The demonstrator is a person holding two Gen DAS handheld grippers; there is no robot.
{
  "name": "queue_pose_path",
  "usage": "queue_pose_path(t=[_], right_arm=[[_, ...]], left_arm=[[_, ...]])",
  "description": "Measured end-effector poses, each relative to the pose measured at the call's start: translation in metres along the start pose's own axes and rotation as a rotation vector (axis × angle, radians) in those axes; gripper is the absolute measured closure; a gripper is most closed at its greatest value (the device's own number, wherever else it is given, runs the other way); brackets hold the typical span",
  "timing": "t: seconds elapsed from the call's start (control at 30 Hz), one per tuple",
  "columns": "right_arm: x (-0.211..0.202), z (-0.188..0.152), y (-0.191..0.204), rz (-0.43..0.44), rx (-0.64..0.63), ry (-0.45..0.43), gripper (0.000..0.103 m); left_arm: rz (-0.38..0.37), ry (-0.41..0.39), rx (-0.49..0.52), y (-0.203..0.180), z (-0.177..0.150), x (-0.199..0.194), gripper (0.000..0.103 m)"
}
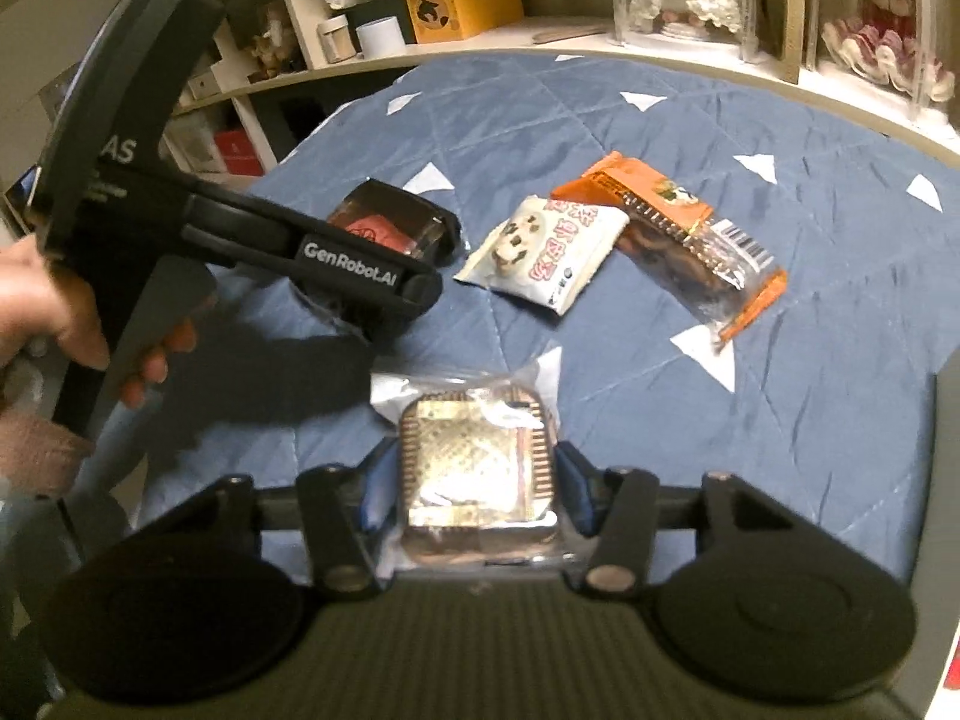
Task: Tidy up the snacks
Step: 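Grasp the silver-wrapped square cake with the right gripper while the left grasps the dark red-lidded cake box, then carry the silver cake with the right gripper while the left carries the dark cake box to the tray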
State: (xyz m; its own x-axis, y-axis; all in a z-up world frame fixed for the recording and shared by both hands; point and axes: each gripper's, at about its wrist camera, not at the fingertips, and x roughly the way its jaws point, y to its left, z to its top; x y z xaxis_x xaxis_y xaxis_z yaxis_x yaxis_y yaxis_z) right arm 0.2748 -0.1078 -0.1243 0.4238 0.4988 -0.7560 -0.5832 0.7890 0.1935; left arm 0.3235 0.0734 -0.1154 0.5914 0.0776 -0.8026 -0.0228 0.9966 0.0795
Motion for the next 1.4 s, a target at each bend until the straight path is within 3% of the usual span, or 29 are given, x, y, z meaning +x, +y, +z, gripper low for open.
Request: queue_pose_path(t=[0.17,0.47,0.9,1.4], right_arm=[[-0.001,0.001,0.0,-0.006,-0.004,-0.008,0.044],[-0.019,-0.003,-0.012,-0.046,0.059,-0.041,0.044],[-0.098,0.002,-0.037,-0.142,0.146,-0.206,0.044],[-0.168,-0.021,-0.073,-0.303,0.185,-0.273,0.044]], left_arm=[[-0.032,-0.007,-0.006,-0.003,0.0,-0.002,0.037],[-0.054,0.001,-0.103,-0.001,-0.005,-0.025,0.038],[-0.124,-0.178,-0.14,-0.014,-0.002,-0.114,0.038],[-0.229,-0.231,-0.132,-0.065,-0.008,-0.153,0.038]])
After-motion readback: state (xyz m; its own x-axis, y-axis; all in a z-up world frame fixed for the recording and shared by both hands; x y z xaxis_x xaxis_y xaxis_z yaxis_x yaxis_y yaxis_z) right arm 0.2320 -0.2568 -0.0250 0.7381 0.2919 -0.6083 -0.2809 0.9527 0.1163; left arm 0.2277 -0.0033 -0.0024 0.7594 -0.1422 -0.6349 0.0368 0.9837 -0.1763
